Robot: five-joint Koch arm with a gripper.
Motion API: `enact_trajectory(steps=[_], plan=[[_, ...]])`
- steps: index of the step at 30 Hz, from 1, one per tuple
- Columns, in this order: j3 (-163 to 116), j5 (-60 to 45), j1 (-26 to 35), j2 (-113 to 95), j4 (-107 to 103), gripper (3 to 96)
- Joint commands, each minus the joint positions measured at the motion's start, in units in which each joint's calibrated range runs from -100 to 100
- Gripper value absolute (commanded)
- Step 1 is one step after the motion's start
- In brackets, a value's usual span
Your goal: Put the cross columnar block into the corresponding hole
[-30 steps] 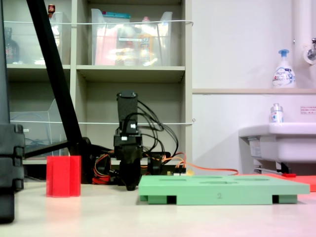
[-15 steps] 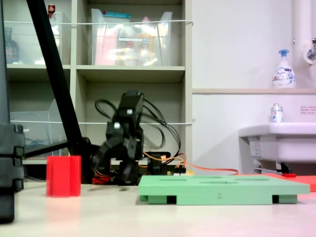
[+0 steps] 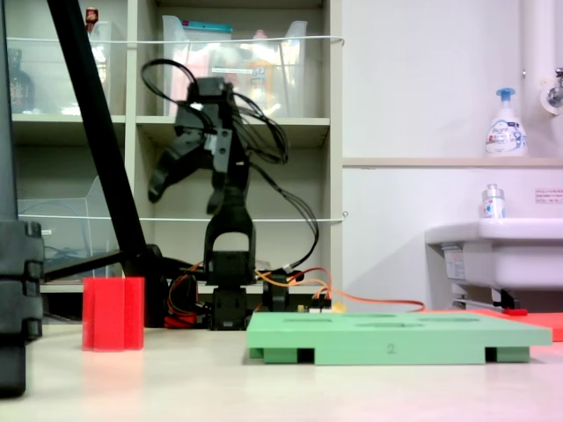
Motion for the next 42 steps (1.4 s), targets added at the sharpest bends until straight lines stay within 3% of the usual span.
enact_trajectory(steps=[1, 3, 6, 8, 30, 34, 42], plan=[[7.9, -1.7, -1.2, 8.2, -4.5, 58.0], [12.4, -3.1, -2.1, 15.9, -6.4, 65.3], [12.9, -3.7, -3.2, 23.4, -6.4, 88.7], [12.9, -3.9, -3.6, 26.5, -6.4, 95.5], [12.3, -6.7, -7.6, 52.4, -1.5, 95.1], [12.2, -7.3, -7.8, 54.0, -0.8, 92.6], [9.2, -7.6, -8.1, 53.8, -0.1, 53.9]])
